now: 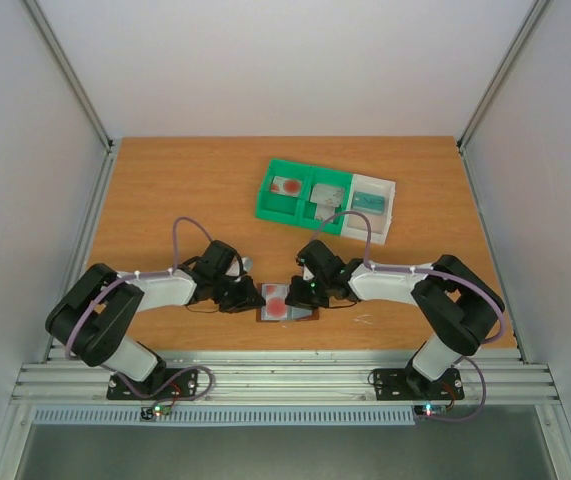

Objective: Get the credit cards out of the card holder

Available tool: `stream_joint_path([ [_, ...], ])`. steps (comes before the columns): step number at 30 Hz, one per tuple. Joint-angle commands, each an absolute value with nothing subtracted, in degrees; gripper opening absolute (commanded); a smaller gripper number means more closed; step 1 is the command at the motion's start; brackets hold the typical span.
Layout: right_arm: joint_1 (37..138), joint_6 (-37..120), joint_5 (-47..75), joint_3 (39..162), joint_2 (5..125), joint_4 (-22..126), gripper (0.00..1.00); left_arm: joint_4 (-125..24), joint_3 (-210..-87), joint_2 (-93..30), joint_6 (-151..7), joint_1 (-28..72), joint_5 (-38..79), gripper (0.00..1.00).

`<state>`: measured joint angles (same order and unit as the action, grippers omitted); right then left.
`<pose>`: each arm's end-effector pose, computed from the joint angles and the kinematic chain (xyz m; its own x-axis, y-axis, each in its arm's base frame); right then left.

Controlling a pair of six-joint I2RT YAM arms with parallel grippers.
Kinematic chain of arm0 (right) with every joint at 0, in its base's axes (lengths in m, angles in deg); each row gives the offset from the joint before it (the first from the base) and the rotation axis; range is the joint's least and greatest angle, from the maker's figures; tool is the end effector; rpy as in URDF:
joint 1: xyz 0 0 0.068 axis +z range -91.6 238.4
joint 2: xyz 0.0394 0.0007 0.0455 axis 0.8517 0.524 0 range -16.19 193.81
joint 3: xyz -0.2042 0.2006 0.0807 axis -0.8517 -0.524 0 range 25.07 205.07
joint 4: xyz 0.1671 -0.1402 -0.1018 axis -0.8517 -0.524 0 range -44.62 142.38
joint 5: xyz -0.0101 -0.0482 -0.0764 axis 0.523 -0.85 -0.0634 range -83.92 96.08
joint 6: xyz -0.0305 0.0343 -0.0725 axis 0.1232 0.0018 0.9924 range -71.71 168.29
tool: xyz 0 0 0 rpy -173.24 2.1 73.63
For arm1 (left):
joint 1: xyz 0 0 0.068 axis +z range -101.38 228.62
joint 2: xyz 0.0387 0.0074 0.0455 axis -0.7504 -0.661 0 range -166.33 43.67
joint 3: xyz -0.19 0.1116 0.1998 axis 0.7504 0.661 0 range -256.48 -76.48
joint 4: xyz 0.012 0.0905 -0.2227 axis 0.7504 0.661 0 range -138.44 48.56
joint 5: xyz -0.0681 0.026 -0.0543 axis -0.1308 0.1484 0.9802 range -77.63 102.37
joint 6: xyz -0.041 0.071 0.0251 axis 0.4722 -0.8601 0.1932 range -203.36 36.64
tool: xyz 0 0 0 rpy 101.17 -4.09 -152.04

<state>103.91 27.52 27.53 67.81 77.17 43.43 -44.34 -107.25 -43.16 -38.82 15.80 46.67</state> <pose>0.1889 0.2320 0.1438 -0.8464 -0.3907 -0.3618 -0.5280 0.7044 0.4745 0.1836 -0.1691 0.1328 -0.9989 -0.0451 -0.0118 -0.0241 0.7162 -0.6975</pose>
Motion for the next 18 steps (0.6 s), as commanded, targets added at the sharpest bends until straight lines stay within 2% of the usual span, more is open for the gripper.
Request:
stream_joint_path([
  [1, 103.5, 27.1, 29.1, 68.1, 77.7, 45.6, 0.13, -44.5, -107.2, -45.3, -39.9, 15.8, 44.5, 0.12],
  [6, 103.3, 27.1, 30.1, 67.7, 79.6, 46.9, 0.13, -44.6, -106.6, -45.4, -39.7, 15.8, 43.9, 0.13],
  [12, 102.7, 26.9, 29.2, 67.0, 79.5, 46.4, 0.05, -43.1, -106.5, -45.1, -40.2, 15.8, 42.8, 0.14],
  [18, 102.0, 27.9, 27.9, 66.4, 77.2, 44.4, 0.04, -40.9, -106.7, -44.9, -41.5, 15.8, 41.9, 0.18],
])
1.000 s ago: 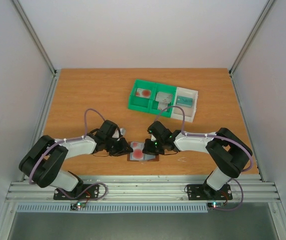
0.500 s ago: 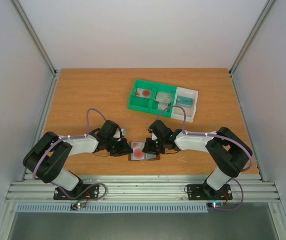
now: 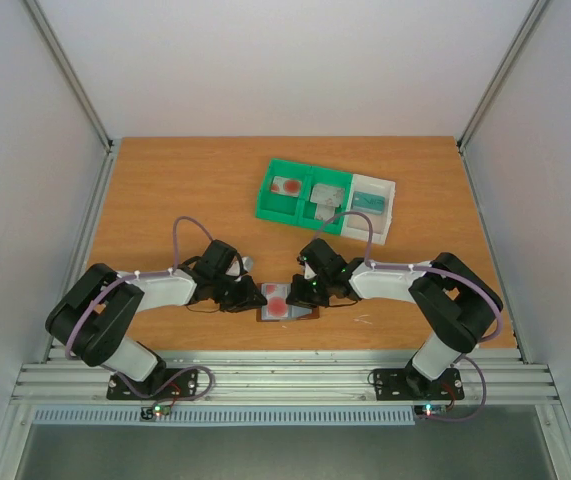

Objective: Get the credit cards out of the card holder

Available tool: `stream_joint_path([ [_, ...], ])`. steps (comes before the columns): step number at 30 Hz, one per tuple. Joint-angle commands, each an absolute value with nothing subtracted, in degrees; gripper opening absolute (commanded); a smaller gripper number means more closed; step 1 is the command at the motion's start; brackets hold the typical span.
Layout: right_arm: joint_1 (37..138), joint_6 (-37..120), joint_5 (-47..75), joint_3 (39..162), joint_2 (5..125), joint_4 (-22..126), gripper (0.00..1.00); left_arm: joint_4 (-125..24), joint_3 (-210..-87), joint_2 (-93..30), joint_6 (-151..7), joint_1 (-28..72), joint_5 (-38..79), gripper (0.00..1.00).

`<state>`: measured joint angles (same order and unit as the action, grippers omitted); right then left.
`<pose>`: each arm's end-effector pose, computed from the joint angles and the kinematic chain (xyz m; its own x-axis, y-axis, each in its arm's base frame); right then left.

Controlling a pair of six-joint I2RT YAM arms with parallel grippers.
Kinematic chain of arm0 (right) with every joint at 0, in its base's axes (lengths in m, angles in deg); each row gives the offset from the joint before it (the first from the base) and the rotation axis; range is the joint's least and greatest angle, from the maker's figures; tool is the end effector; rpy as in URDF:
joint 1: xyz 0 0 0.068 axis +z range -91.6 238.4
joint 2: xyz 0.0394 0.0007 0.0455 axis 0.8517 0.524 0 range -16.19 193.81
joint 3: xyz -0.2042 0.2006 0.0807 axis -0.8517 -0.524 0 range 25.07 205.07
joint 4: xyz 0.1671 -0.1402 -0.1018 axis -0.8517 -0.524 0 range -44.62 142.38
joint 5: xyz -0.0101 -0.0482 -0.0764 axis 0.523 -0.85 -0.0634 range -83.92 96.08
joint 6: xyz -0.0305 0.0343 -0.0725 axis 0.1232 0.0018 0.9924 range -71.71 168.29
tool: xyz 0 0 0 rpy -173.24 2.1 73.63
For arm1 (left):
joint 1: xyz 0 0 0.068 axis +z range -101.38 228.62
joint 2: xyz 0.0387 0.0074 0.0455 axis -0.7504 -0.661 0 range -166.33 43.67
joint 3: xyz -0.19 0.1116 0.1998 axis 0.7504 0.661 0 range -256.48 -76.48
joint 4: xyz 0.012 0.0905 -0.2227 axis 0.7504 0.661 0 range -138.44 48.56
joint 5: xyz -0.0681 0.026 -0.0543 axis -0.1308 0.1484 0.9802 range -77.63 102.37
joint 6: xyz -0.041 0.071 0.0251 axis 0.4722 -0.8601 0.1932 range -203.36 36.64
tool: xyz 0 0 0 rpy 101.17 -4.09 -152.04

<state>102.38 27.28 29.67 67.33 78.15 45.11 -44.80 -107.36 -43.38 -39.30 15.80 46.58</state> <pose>0.1942 0.2297 0.1399 -0.8587 -0.3721 -0.3525 -0.5092 0.6975 0.5042 0.1850 -0.1699 0.1329 -0.9989 -0.0399 -0.0235 -0.0122 0.7150 -0.6990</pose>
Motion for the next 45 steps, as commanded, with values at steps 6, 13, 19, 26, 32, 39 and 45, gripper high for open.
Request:
stream_joint_path([
  [6, 101.8, 28.0, 27.7, 66.1, 75.4, 43.2, 0.05, -39.8, -106.6, -44.3, -41.7, 15.8, 40.7, 0.19],
  [13, 101.7, 27.5, 30.9, 65.4, 73.3, 46.0, 0.09, -39.2, -106.4, -43.7, -41.5, 15.8, 40.3, 0.24],
  [19, 101.7, 25.9, 32.3, 64.1, 75.6, 49.9, 0.16, -40.0, -105.9, -43.7, -41.1, 15.8, 40.6, 0.16],
  [26, 101.7, 25.3, 31.9, 63.6, 78.2, 51.7, 0.16, -41.3, -105.5, -43.8, -39.9, 15.8, 41.3, 0.05],
  [32, 101.5, 23.4, 35.8, 62.3, 80.7, 58.9, 0.11, -42.0, -105.0, -43.9, -39.9, 15.7, 41.3, 0.05],
  [39, 99.8, 20.4, 38.1, 57.8, 80.5, 66.9, 0.01, -41.3, -104.8, -44.1, -40.4, 15.7, 40.5, 0.06],
  [45, 97.3, 19.3, 39.4, 54.5, 78.3, 70.3, 0.01, -38.9, -105.0, -43.9, -41.8, 15.7, 38.9, 0.06],
])
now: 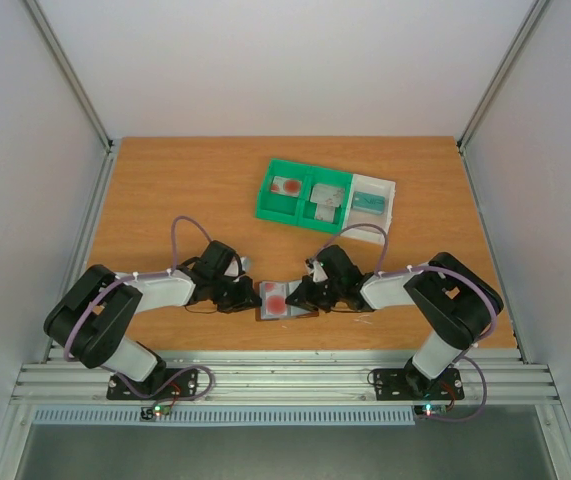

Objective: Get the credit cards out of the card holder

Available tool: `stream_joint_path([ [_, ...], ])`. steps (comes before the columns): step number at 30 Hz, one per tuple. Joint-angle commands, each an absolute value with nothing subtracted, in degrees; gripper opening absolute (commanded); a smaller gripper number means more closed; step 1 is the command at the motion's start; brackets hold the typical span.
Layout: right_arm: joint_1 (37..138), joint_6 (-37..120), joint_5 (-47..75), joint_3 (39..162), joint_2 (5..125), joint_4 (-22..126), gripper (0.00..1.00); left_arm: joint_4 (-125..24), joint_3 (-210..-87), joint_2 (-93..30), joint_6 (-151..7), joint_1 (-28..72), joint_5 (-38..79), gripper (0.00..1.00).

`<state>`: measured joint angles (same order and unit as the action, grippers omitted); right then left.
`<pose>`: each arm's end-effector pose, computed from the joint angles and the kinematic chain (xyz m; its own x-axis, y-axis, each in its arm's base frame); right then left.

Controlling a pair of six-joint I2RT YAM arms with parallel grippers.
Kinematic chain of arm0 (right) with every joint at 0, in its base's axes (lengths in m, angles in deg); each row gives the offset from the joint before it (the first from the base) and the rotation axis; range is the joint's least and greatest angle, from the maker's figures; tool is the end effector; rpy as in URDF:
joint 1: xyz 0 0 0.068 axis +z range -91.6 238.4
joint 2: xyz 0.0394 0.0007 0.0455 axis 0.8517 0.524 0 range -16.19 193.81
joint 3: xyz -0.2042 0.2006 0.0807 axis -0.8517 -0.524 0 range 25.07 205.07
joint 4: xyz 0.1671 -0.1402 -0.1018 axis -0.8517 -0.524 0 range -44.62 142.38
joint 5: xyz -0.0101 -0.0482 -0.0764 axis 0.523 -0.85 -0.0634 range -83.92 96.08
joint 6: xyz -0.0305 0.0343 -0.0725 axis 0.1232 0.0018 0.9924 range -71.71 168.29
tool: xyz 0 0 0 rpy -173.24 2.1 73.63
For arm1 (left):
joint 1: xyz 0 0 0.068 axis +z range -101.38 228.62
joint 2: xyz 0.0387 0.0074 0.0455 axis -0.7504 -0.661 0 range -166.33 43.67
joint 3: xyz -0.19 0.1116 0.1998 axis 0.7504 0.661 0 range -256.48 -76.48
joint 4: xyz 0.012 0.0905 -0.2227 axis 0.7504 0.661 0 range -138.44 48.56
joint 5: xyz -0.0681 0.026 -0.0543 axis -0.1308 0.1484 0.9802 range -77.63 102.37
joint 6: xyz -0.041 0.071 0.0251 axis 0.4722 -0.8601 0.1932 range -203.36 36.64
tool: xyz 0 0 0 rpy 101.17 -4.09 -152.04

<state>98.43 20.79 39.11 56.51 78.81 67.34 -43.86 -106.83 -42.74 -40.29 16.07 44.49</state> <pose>0.1947 0.2176 0.1260 -0.8859 -0.2387 -0.3978 -0.4580 0.5865 0.6680 0.1837 -0.1649 0.1308 -0.9979 -0.0490 -0.0417 -0.0082 0.7392 -0.6734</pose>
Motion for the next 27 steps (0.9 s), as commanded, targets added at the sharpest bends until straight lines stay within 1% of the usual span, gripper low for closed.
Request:
stream_joint_path([
  [1, 97.0, 19.1, 39.6, 54.3, 77.9, 70.2, 0.01, -38.9, -104.9, -43.8, -41.7, 15.7, 38.8, 0.06],
  [6, 96.7, 19.6, 39.8, 54.5, 75.5, 68.0, 0.01, -37.4, -105.1, -42.7, -41.3, 15.7, 37.7, 0.10],
  [13, 96.7, 19.9, 40.2, 54.6, 74.6, 67.8, 0.01, -34.7, -106.3, -40.5, -41.1, 15.7, 37.5, 0.11],
  [15, 96.7, 20.4, 40.5, 54.9, 74.8, 67.7, 0.01, -33.4, -106.9, -39.3, -40.7, 15.7, 37.9, 0.14],
  [17, 96.7, 20.8, 41.0, 55.3, 75.7, 67.9, 0.04, -31.9, -107.7, -37.3, -40.3, 15.7, 37.8, 0.20],
  [21, 96.7, 19.6, 42.2, 55.1, 77.5, 70.9, 0.07, -28.6, -109.7, -32.6, -39.4, 15.7, 37.3, 0.25],
  [24, 96.7, 19.5, 42.4, 55.1, 78.0, 71.4, 0.08, -26.4, -110.9, -29.2, -38.5, 15.7, 36.4, 0.34],
  [27, 96.7, 19.6, 42.5, 55.1, 77.9, 71.4, 0.09, -24.8, -111.5, -26.3, -38.0, 15.7, 35.4, 0.36],
])
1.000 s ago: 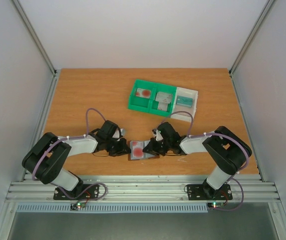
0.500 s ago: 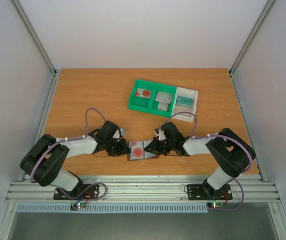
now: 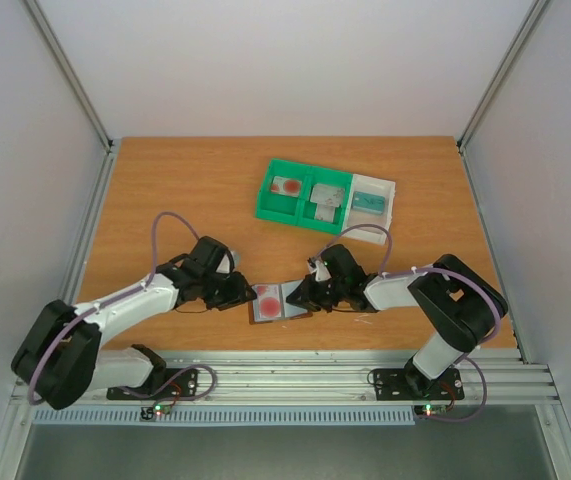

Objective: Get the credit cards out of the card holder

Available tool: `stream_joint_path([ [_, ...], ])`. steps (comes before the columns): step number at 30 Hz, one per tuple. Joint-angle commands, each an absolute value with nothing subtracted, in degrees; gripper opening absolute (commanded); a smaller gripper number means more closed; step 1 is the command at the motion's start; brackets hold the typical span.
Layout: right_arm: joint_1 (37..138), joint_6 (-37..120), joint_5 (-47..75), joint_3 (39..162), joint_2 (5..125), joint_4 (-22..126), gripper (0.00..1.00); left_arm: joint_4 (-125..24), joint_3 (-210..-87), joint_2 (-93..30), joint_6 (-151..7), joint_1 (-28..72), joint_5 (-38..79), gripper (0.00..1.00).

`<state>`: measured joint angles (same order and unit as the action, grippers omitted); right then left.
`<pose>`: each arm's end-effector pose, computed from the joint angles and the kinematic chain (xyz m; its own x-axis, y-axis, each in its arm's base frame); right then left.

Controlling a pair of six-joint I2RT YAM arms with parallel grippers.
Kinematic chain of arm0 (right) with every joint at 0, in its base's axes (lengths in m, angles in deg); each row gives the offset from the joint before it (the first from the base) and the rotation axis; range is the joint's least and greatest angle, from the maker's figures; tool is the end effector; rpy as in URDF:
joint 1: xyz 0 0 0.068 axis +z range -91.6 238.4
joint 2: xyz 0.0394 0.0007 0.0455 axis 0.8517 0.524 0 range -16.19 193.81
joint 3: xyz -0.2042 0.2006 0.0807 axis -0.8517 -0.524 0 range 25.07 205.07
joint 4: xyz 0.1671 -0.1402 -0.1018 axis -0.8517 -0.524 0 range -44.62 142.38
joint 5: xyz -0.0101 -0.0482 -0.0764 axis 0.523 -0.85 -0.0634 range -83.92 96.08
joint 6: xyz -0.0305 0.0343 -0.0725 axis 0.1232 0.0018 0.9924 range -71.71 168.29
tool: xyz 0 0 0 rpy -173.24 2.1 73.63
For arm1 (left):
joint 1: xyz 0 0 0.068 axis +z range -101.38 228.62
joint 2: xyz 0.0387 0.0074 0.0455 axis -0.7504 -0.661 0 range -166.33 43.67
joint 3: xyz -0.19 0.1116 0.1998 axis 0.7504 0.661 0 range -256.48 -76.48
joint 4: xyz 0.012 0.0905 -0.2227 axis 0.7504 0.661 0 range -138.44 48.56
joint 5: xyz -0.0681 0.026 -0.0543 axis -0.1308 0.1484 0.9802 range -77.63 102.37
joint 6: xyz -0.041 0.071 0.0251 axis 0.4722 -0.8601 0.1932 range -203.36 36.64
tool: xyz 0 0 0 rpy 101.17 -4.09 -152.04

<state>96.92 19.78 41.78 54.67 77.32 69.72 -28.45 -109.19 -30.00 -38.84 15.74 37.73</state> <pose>0.1936 0.2107 0.1303 -0.8905 -0.2135 -0.4019 -0.4491 0.5546 0.7005 0.1631 -0.1440 0.1661 -0.9899 -0.1144 -0.0837 -0.0403 0.7933 -0.6075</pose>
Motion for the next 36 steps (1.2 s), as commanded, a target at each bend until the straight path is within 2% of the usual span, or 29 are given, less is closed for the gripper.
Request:
stream_joint_path([
  [1, 96.7, 19.5, 42.5, 55.2, 77.8, 71.3, 0.09, -24.8, -111.5, -25.9, -37.8, 15.7, 35.4, 0.36],
  [3, 96.8, 19.3, 42.8, 55.3, 77.4, 71.4, 0.09, -26.6, -111.1, -25.6, -37.6, 15.6, 36.3, 0.35],
  [9, 97.1, 19.3, 42.8, 56.1, 76.9, 70.7, 0.13, -31.4, -110.4, -30.5, -37.8, 15.6, 38.3, 0.13],
  [13, 97.4, 19.1, 43.2, 56.8, 78.1, 71.4, 0.14, -35.0, -109.7, -33.5, -37.9, 15.6, 39.5, 0.05],
  [36, 98.7, 20.3, 44.7, 59.2, 84.5, 74.1, 0.16, -39.4, -107.6, -43.4, -40.2, 15.6, 37.1, 0.02],
])
